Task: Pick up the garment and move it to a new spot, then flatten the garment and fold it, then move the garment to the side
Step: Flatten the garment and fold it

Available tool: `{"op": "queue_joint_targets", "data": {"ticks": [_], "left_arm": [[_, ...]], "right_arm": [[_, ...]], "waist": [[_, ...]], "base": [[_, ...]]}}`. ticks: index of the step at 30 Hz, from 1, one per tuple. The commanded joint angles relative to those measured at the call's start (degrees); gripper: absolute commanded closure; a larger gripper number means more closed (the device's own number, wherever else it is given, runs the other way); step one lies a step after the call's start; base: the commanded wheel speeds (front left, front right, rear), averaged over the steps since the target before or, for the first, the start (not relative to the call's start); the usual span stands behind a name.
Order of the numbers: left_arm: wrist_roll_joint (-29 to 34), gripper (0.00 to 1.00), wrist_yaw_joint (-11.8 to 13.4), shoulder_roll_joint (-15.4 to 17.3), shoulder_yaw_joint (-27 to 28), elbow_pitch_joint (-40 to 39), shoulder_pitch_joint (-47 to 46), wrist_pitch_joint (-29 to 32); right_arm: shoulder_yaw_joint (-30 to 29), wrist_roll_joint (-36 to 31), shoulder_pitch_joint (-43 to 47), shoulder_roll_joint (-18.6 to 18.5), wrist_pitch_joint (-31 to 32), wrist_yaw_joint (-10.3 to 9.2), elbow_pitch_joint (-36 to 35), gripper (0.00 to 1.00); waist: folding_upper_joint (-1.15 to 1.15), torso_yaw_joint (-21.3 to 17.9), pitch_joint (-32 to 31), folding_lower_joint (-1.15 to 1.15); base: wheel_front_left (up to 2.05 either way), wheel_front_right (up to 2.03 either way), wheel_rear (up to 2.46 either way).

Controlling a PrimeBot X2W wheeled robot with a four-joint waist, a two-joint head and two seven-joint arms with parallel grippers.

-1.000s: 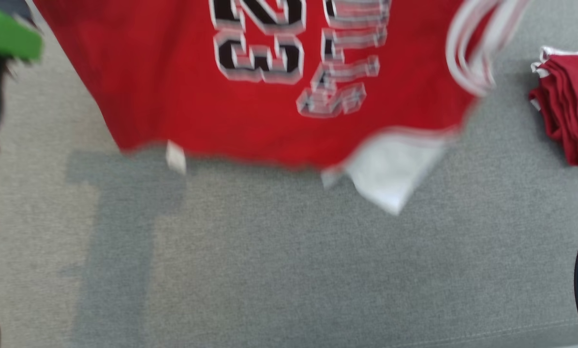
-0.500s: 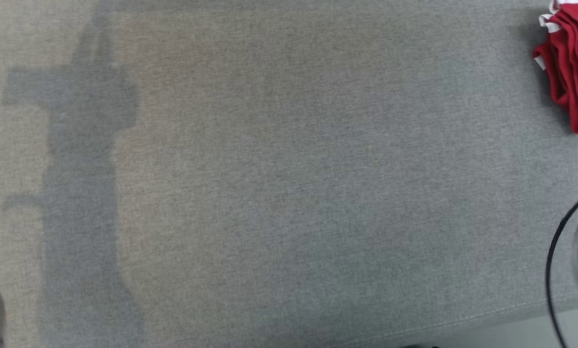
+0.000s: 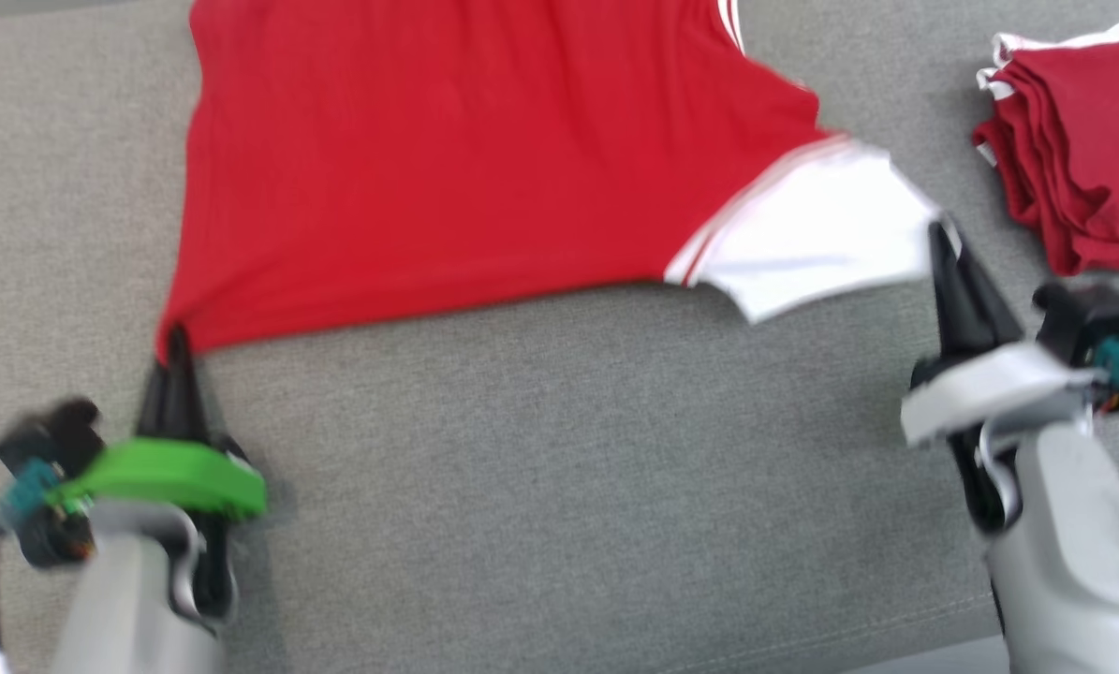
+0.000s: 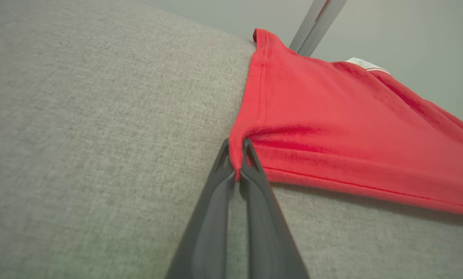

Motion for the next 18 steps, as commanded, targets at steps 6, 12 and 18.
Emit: {"op": "queue_joint_targets", "data": {"ticks": [6, 12, 18], "left_arm": [[2.9, 1.00, 0.2, -3.1, 2.1, -3.0, 11.2, -0.3], [4.3, 1.00, 0.2, -5.3, 3.0, -6.4, 19.4, -0.3], [5.5, 1.00, 0.1, -6.0, 1.1, -10.1, 26.0, -0.3]], "right_arm": [[1.5, 1.2, 11.2, -1.6, -0.3, -0.27, 0.0, 1.00], [1.1, 2.3, 18.9, -1.6, -0.3, -0.27, -0.1, 1.00], [1.2, 3.2, 24.8, -1.9, -0.3, -0.27, -1.4, 1.00]], "waist": [[0.00, 0.5, -6.9, 0.00], [0.00, 1.3, -11.1, 0.00], [0.00, 2.5, -13.3, 0.00]], "base": [[0.00, 0.00, 0.00], [0.00, 0.00, 0.00], [0.00, 0.00, 0.00]]}}
